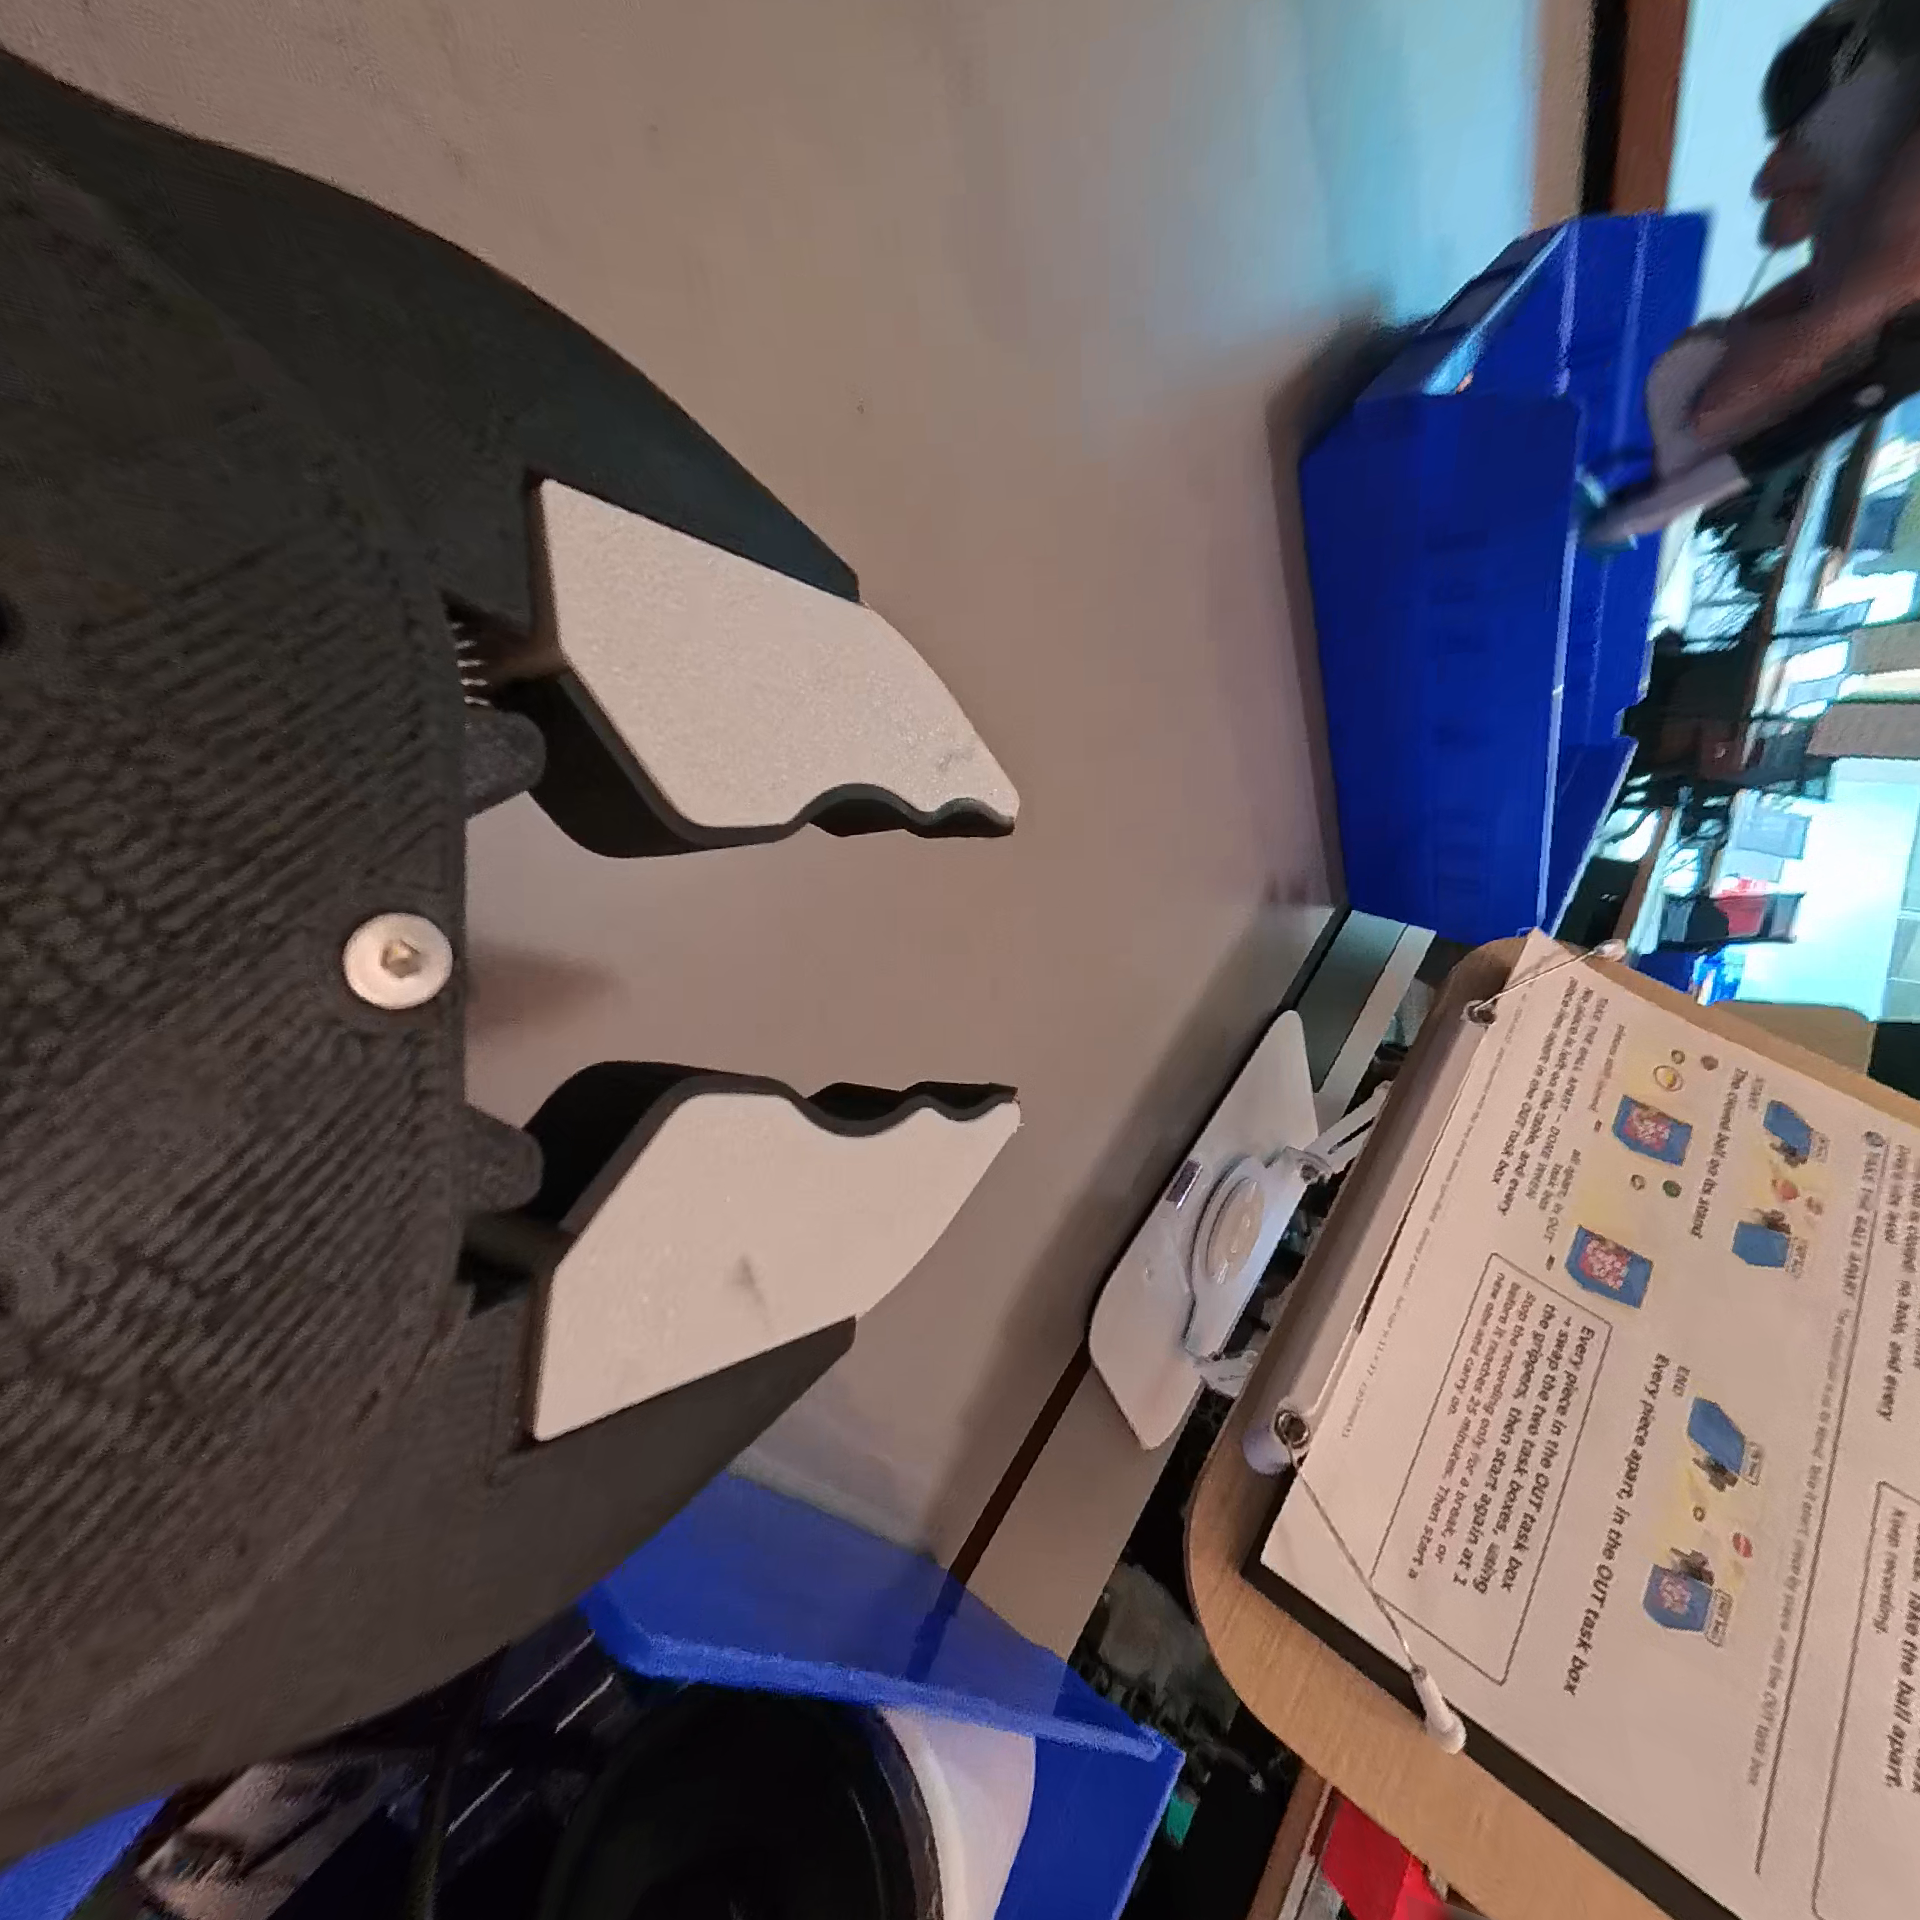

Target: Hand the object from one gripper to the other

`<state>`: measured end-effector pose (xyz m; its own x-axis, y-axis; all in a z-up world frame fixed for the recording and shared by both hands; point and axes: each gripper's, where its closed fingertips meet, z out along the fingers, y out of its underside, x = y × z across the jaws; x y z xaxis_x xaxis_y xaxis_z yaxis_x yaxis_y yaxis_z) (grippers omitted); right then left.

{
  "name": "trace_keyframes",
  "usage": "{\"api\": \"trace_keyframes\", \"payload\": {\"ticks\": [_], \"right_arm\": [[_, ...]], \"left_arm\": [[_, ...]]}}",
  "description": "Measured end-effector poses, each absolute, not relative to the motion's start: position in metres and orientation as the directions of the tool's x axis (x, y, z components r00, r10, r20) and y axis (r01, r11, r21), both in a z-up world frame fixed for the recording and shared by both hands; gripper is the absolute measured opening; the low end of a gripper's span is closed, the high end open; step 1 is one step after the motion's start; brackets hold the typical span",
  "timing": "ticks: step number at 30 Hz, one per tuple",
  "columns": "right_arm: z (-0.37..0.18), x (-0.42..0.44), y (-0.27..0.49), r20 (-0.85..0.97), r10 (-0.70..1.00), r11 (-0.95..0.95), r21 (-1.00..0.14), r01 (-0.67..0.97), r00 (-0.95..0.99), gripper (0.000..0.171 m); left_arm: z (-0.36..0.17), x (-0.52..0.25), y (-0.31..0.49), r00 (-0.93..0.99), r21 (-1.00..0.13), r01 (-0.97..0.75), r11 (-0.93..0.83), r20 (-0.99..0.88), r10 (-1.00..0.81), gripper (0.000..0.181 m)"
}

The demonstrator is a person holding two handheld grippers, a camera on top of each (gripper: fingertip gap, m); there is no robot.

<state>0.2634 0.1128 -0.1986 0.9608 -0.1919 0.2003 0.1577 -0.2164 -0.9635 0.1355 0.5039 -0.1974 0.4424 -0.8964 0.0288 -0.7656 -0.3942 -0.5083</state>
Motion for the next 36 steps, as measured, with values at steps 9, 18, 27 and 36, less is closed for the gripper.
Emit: {"api": "trace_keyframes", "payload": {"ticks": [9, 18, 27, 36], "right_arm": [[-0.163, 0.221, 0.121, -0.095, 0.065, 0.052, -0.994, -0.098, 0.993, 0.052], [-0.172, 0.213, 0.126, -0.07, 0.09, 0.017, -0.997, -0.071, 0.993, 0.051], [-0.178, 0.22, 0.127, -0.055, 0.053, -0.015, -0.998, -0.055, 0.997, 0.048], [-0.178, 0.223, 0.126, -0.05, 0.043, -0.009, -0.999, -0.049, 0.998, 0.047]], "left_arm": [[-0.032, 0.173, 0.376, -0.228, -0.973, -0.188, -0.137, 0.179, -0.957, 0.031], [-0.078, 0.176, 0.409, 0.066, -0.983, -0.177, -0.054, 0.043, -0.997, 0.031], [-0.122, 0.115, 0.513, 0.357, -0.883, -0.46, -0.097, -0.084, -0.93, 0.031], [-0.207, 0.109, 0.49, 0.252, -0.708, -0.686, -0.166, -0.017, -0.968, 0.031]]}}
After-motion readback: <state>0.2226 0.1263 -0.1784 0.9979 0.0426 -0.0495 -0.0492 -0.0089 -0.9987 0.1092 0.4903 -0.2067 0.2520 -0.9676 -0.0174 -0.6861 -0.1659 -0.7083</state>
